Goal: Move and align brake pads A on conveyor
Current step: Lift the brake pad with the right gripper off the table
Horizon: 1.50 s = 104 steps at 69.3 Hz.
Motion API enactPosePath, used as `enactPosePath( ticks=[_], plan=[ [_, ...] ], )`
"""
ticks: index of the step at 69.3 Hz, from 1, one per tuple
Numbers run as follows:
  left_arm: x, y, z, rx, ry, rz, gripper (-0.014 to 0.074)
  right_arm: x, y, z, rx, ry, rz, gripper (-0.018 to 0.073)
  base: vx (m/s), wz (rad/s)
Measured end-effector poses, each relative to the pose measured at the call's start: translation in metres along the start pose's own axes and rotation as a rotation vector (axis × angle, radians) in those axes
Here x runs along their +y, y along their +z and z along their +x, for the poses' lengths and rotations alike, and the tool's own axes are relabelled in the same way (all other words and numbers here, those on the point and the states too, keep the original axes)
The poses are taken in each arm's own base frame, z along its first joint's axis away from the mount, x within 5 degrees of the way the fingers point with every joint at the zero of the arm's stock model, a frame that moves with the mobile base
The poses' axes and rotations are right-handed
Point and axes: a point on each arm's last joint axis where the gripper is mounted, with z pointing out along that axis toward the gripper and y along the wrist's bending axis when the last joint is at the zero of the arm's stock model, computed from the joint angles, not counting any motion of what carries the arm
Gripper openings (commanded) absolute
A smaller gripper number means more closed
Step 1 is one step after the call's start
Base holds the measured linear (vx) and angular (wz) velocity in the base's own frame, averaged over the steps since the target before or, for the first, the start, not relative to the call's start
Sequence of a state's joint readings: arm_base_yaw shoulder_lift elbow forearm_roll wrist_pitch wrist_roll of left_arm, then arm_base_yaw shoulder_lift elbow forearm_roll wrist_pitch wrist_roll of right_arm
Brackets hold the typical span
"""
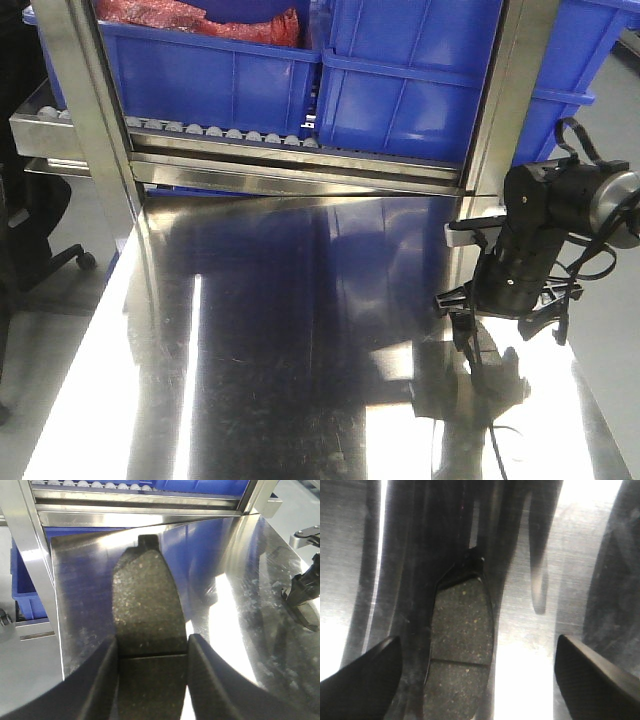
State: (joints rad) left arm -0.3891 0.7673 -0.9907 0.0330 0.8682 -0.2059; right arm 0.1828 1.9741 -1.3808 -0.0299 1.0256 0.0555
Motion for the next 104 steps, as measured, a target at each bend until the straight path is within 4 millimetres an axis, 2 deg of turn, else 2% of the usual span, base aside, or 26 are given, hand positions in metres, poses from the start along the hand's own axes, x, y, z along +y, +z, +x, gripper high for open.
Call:
enactPosePath(
  ticks=[41,48,54,60,68,91,98,104],
  plan=[
    [0.000,0.000,0.000,0.000,0.000,0.000,-0.0006,0.001,0.016,-0.003,0.017,-0.002,-0.001,0.0572,0.00,0.00],
    [0.000,0.000,0.000,0.000,0.000,0.000,-0.0006,0.001,0.016,-0.004,0.017,0.000,-0.005,0.0505,0.00,0.00],
    [0.000,0.000,0.000,0.000,0.000,0.000,-0.0006,0.002,0.017,-0.004,0.019,0.005,-0.014,0.0397,0.00,0.00],
    [0.000,0.000,0.000,0.000,0.000,0.000,-0.0006,0.002,0.017,-0.004,0.014,0.005,-0.015,0.0242,0.00,0.00],
    [0.000,0.000,0.000,0.000,0.000,0.000,-0.0006,0.002,0.017,-0.005,0.010,0.005,-0.016,-0.0008,0.00,0.00],
    [0.000,0.000,0.000,0.000,0.000,0.000,-0.0006,0.002,0.014,-0.004,0.011,-0.001,-0.013,-0.0008,0.00,0.00],
    [0.000,0.000,0.000,0.000,0.000,0.000,-0.0006,0.001,0.001,-0.001,-0.013,-0.005,-0.011,-0.0008,0.00,0.00],
    [0.000,0.000,0.000,0.000,0.000,0.000,-0.0006,0.001,-0.021,0.002,-0.066,-0.005,-0.013,-0.0008,0.00,0.00]
  ],
)
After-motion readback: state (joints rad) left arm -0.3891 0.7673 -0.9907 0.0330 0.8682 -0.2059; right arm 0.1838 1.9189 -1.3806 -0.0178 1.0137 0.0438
